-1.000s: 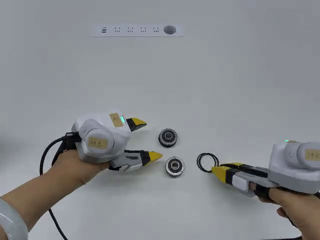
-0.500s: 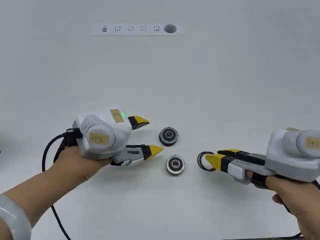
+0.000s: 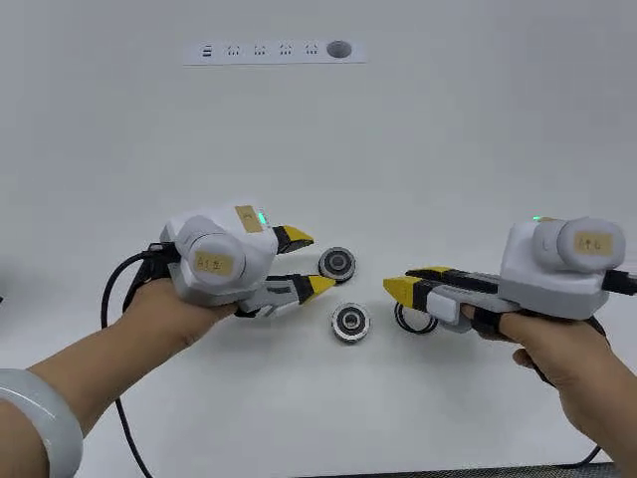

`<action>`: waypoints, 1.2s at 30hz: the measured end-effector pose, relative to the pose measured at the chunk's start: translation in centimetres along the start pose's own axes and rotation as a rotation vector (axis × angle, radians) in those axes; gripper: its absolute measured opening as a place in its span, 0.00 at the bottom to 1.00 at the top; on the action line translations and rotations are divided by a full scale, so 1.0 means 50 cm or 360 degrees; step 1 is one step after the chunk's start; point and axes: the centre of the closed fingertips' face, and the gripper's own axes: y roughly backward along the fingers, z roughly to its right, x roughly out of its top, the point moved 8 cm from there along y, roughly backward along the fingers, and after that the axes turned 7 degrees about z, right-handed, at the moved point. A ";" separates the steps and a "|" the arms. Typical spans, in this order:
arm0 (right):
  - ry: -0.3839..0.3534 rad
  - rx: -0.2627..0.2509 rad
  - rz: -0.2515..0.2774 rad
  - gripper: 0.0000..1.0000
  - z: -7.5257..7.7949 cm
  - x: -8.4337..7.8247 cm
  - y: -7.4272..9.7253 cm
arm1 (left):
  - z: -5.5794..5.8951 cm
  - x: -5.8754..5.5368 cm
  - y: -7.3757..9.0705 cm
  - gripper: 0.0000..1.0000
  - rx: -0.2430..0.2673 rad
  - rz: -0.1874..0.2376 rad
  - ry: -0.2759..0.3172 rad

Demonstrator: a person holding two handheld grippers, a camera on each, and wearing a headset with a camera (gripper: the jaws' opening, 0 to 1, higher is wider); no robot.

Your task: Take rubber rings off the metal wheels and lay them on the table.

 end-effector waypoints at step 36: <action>-0.0089 0.0071 -0.0003 0.25 -0.003 -0.002 -0.038 | -0.001 0.005 -0.049 0.15 -0.0103 -0.0087 -0.0094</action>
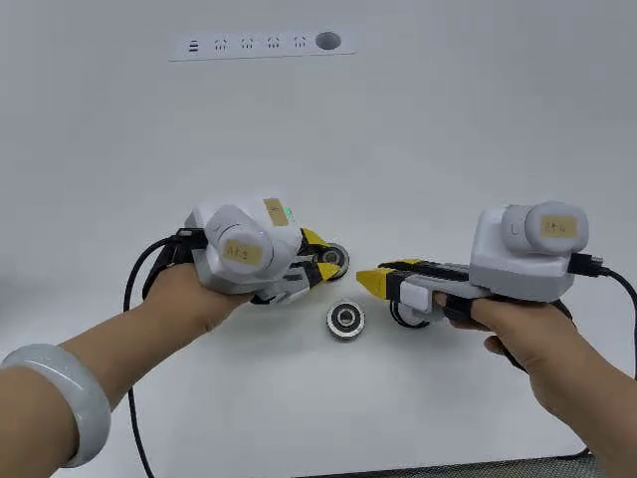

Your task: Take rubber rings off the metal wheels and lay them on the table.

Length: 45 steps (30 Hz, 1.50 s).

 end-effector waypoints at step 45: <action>-0.0426 0.0125 -0.0008 0.24 0.002 -0.005 -0.072 | 0.000 -0.006 0.002 0.13 -0.0011 0.0038 0.0009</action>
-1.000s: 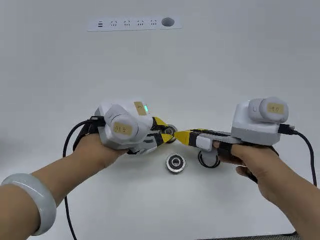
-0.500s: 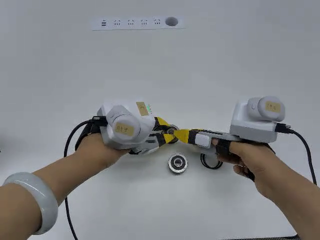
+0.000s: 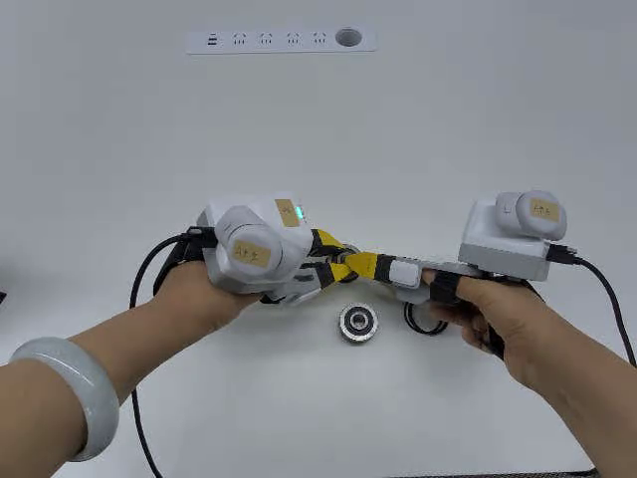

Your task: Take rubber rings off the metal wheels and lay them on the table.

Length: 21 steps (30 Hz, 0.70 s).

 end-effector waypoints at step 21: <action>-0.0037 0.0020 0.0037 0.14 -0.001 0.006 0.013 | -0.001 0.001 0.000 0.13 0.0001 0.0003 0.0007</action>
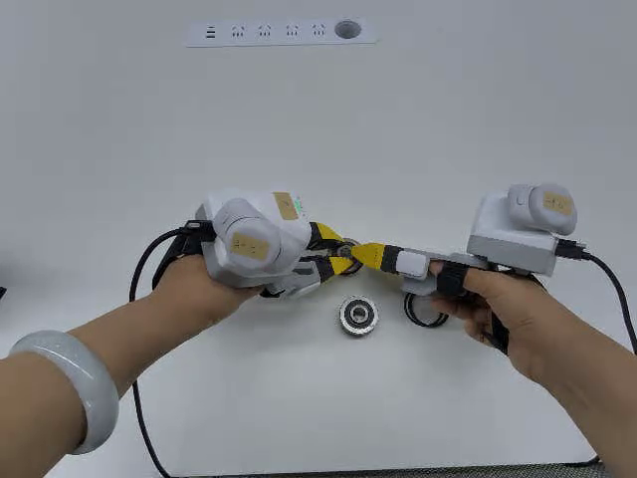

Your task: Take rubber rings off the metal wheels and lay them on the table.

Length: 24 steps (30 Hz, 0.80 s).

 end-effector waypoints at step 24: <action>0.0146 -0.0055 0.0002 0.02 0.003 0.005 -0.001 | -0.002 -0.002 0.000 0.13 -0.0002 -0.0010 0.0002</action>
